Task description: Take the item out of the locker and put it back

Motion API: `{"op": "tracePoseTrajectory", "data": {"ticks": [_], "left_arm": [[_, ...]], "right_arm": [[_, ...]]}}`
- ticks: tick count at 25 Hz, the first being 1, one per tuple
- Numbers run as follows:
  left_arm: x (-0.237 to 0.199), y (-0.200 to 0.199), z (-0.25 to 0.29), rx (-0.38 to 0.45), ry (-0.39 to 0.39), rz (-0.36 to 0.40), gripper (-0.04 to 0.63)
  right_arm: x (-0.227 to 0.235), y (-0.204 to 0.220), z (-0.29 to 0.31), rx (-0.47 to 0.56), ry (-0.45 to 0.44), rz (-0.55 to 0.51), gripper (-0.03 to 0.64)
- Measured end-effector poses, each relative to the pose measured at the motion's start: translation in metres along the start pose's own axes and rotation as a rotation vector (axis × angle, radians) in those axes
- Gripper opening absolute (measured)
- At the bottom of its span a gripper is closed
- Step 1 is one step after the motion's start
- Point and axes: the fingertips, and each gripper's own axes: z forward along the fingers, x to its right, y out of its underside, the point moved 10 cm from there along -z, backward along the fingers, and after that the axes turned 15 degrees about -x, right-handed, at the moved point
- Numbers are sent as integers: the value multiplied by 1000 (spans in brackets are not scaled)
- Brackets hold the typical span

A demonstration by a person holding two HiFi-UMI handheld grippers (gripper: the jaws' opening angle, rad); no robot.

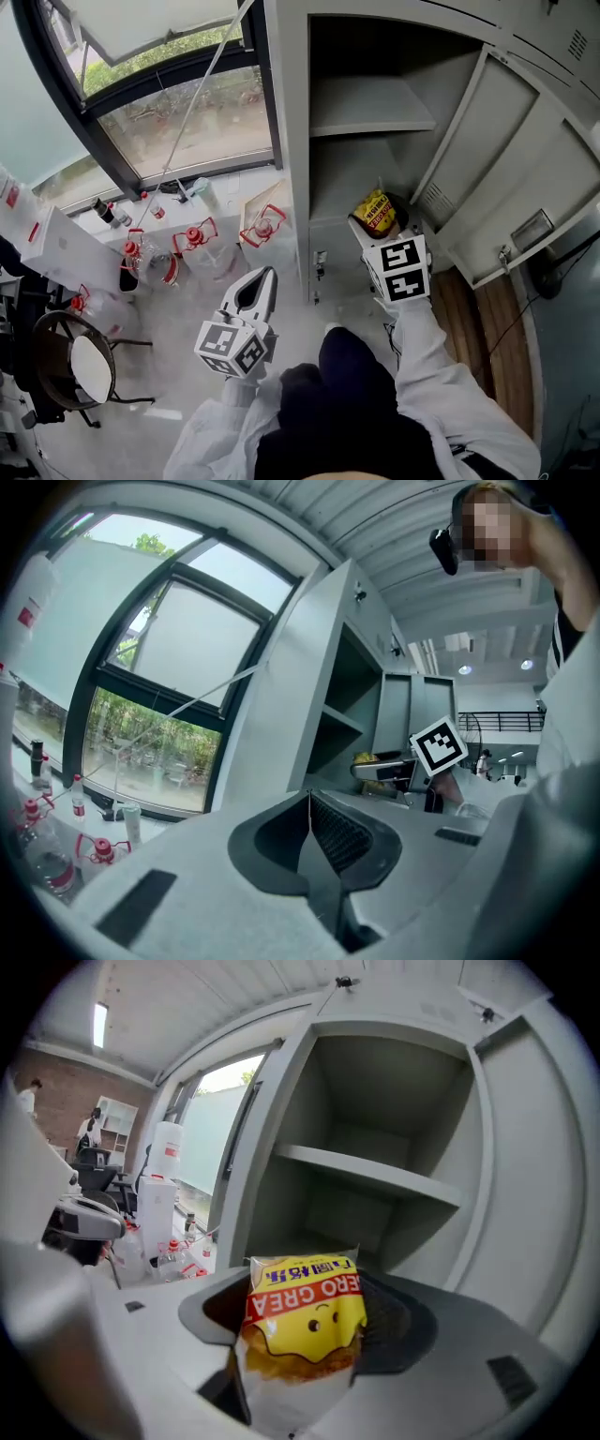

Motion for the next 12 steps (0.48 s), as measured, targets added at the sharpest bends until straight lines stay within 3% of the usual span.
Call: {"op": "tracePoseTrajectory", "data": {"ticks": [7,12], "left_arm": [[15,10,8,-36,89,31,11],[25,5,19,-47,122,72,11]], "right_arm": [[-20,41,-47,8,27,62,314],[-24,69,-80,16,61,185,314]]}}
